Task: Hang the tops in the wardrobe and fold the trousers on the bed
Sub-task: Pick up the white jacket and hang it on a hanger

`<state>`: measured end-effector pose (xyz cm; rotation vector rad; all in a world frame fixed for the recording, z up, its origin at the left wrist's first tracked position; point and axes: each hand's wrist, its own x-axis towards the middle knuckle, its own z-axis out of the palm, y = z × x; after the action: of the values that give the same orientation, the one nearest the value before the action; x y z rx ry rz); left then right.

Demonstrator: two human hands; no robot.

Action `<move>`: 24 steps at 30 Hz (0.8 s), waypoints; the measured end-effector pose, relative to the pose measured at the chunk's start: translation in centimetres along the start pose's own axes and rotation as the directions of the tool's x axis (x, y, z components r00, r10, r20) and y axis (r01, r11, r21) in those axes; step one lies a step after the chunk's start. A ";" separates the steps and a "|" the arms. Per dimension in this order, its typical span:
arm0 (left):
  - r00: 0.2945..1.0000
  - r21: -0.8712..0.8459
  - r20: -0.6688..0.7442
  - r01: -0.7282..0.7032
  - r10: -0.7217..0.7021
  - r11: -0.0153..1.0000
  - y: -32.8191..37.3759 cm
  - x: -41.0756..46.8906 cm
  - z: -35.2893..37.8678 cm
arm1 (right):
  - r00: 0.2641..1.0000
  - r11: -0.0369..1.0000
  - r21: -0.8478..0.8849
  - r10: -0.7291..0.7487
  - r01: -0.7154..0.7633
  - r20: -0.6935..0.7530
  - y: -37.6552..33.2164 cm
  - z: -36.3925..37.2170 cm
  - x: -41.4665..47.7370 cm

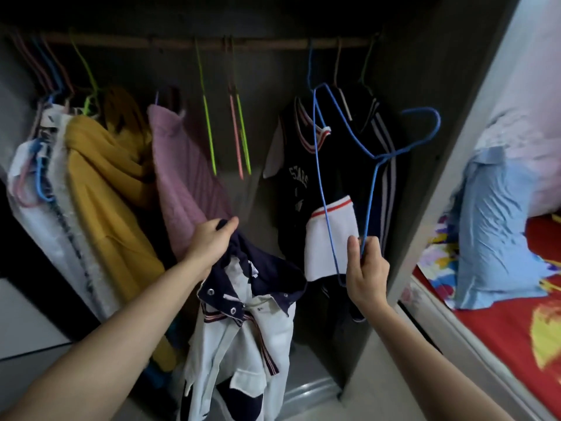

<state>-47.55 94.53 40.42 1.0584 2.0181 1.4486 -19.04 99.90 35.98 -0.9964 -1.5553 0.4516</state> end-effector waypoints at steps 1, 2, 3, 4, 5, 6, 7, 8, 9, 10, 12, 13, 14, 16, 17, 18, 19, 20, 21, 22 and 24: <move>0.999 0.057 -0.018 -0.038 0.039 0.998 0.3 -0.6 0.4 | 1.000 1.000 -0.009 -0.004 0.004 -0.014 0.4 -1.2 -0.4; 0.996 0.115 -0.031 -0.075 0.079 0.991 0.7 -1.3 0.9 | 0.999 1.000 -0.023 -0.021 0.020 -0.028 0.7 -2.5 -0.8; 0.992 0.173 -0.042 -0.109 0.118 0.979 1.0 -2.1 1.4 | 0.998 0.998 -0.039 -0.048 0.046 -0.037 1.1 -3.8 -1.1; 0.987 0.229 -0.050 -0.137 0.153 0.964 1.4 -2.8 1.9 | 0.997 0.996 -0.049 -0.077 0.075 -0.033 1.7 -5.2 -1.5; 0.981 0.279 -0.057 -0.164 0.186 0.946 1.8 -3.4 2.3 | 0.995 0.994 -0.058 -0.095 0.093 -0.018 2.2 -6.7 -2.0; 0.974 0.317 -0.057 -0.189 0.217 0.929 2.3 -4.0 2.8 | 0.995 0.993 -0.070 -0.100 0.100 -0.002 2.9 -8.2 -2.6; 0.969 0.342 -0.051 -0.212 0.243 0.915 2.8 -4.6 3.2 | 0.994 0.991 -0.086 -0.104 0.105 0.012 3.6 -9.6 -3.3; 0.964 0.357 -0.043 -0.230 0.262 0.905 3.2 -5.1 3.7 | 0.993 0.989 -0.094 -0.113 0.115 0.030 4.3 -11.1 -4.0; 0.960 0.368 -0.039 -0.244 0.277 0.897 3.6 -5.6 4.2 | 0.991 0.988 -0.090 -0.119 0.123 0.056 4.9 -12.5 -4.8; 0.958 0.378 -0.042 -0.248 0.284 0.892 3.8 -6.1 4.7 | 0.989 0.989 -0.081 -0.118 0.125 0.088 5.3 -14.0 -5.6; 0.963 0.386 -0.051 -0.226 0.265 0.894 3.9 -7.0 5.7 | 0.984 0.992 -0.071 -0.097 0.109 0.152 6.2 -16.9 -6.9; 0.968 0.388 -0.048 -0.211 0.248 0.897 3.7 -7.3 6.1 | 0.979 0.992 -0.074 -0.083 0.098 0.187 6.7 -18.4 -7.6; 0.971 0.395 -0.041 -0.200 0.235 0.897 3.4 -7.6 6.4 | 0.971 0.993 -0.075 -0.067 0.086 0.228 7.1 -19.7 -8.2; 0.976 0.417 -0.025 -0.185 0.214 0.890 2.9 -7.9 6.7 | 0.942 0.995 -0.071 -0.047 0.075 0.332 7.6 -22.3 -9.2; 0.979 0.416 -0.024 -0.173 0.201 0.893 2.8 -7.9 7.0 | 0.923 0.992 -0.079 -0.058 0.095 0.381 7.7 -23.5 -9.4; 0.983 0.404 -0.027 -0.157 0.183 0.901 2.7 -8.0 7.2 | 0.904 0.987 -0.099 -0.071 0.124 0.422 7.7 -24.7 -9.5; 0.986 0.376 -0.030 -0.141 0.165 0.916 2.6 -8.1 7.5 | 0.886 0.980 -0.131 -0.073 0.149 0.458 7.7 -25.9 -9.6; 0.988 0.337 -0.029 -0.130 0.149 0.932 2.7 -8.3 7.9 | 0.868 0.971 -0.169 -0.066 0.170 0.492 7.7 -26.9 -9.6; 0.990 0.294 -0.019 -0.127 0.139 0.947 2.8 -8.4 8.3 | 0.853 0.961 -0.201 -0.059 0.189 0.519 7.7 -27.7 -9.8; 0.991 0.257 0.000 -0.129 0.133 0.958 2.9 -8.7 8.8 | 0.841 0.955 -0.220 -0.053 0.201 0.539 7.6 -28.3 -10.0; 0.990 0.217 0.051 -0.141 0.133 0.966 3.6 -9.4 9.9 | 0.834 0.958 -0.221 -0.033 0.183 0.551 7.2 -28.5 -10.7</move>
<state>-33.47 93.64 39.44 1.3293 2.1541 1.2821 9.82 88.70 31.19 -1.0249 -2.2249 0.4783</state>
